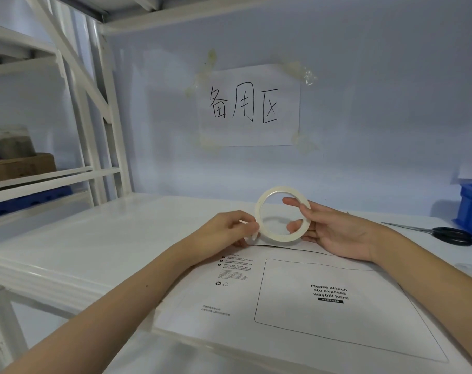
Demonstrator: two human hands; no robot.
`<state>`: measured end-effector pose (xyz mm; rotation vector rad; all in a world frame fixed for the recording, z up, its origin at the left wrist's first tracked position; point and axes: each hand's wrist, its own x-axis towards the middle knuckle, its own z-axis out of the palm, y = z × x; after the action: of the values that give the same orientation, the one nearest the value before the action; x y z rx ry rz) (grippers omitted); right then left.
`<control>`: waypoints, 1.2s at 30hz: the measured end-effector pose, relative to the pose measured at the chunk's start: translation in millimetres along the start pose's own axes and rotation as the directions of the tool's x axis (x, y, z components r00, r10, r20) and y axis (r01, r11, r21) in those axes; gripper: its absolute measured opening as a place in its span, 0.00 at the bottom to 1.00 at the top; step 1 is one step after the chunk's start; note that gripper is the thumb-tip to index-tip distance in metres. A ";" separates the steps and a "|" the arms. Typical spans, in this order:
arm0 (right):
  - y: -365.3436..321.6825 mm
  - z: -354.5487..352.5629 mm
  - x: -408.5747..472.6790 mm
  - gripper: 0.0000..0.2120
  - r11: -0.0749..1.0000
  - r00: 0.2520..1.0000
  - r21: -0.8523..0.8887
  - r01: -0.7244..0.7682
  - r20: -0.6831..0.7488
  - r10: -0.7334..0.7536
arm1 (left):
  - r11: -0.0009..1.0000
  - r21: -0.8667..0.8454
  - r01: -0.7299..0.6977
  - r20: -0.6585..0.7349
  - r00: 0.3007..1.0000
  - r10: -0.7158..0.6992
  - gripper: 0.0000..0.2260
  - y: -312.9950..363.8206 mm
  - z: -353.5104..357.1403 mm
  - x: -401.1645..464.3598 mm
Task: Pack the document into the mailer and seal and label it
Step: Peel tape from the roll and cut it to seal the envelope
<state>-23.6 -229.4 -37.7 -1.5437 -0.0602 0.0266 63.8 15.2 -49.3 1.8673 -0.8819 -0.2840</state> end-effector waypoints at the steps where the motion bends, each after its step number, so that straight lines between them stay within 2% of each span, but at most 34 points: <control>1: 0.4 0.0 0.2 0.20 1.000 1.000 -0.002 0.001 -0.001 -0.001 | 0.999 0.044 -0.005 0.004 1.000 0.005 0.09 -1.5 1.7 1.0; 6: 1.2 0.0 1.8 0.21 1.000 1.000 -0.013 0.007 0.017 -0.007 | 0.995 0.075 -0.072 -0.052 0.996 0.076 0.07 -5.9 2.5 3.7; 15: 0.2 -0.7 1.3 0.21 1.000 1.000 0.000 -0.001 0.013 0.001 | 0.980 -0.189 -0.064 -0.166 0.986 0.032 0.04 -3.2 -1.8 7.1; 21: -0.2 1.3 0.0 0.22 1.000 1.000 0.002 0.002 0.024 -0.002 | 0.944 -0.328 -0.033 -0.141 0.990 -0.014 0.05 -2.5 -3.2 6.1; 25: -0.2 1.1 0.0 0.21 1.000 1.000 -0.005 0.001 0.017 0.000 | 0.943 -0.330 0.032 -0.119 0.990 -0.075 0.08 -4.3 -4.6 7.4; 32: 1.5 0.5 0.7 0.21 0.999 1.000 -0.034 0.004 0.018 -0.004 | 0.973 -0.219 0.070 -0.019 0.997 -0.076 0.03 -1.8 -11.6 4.2; 36: 2.0 0.7 0.4 0.21 1.000 1.000 -0.021 0.005 0.008 -0.005 | 0.983 -0.175 0.056 0.016 0.998 -0.054 0.12 0.1 -13.6 0.2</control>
<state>-23.1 -228.7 -39.7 -1.5646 -0.0710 0.0277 71.4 24.5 -42.8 1.7291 -0.7876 -0.3938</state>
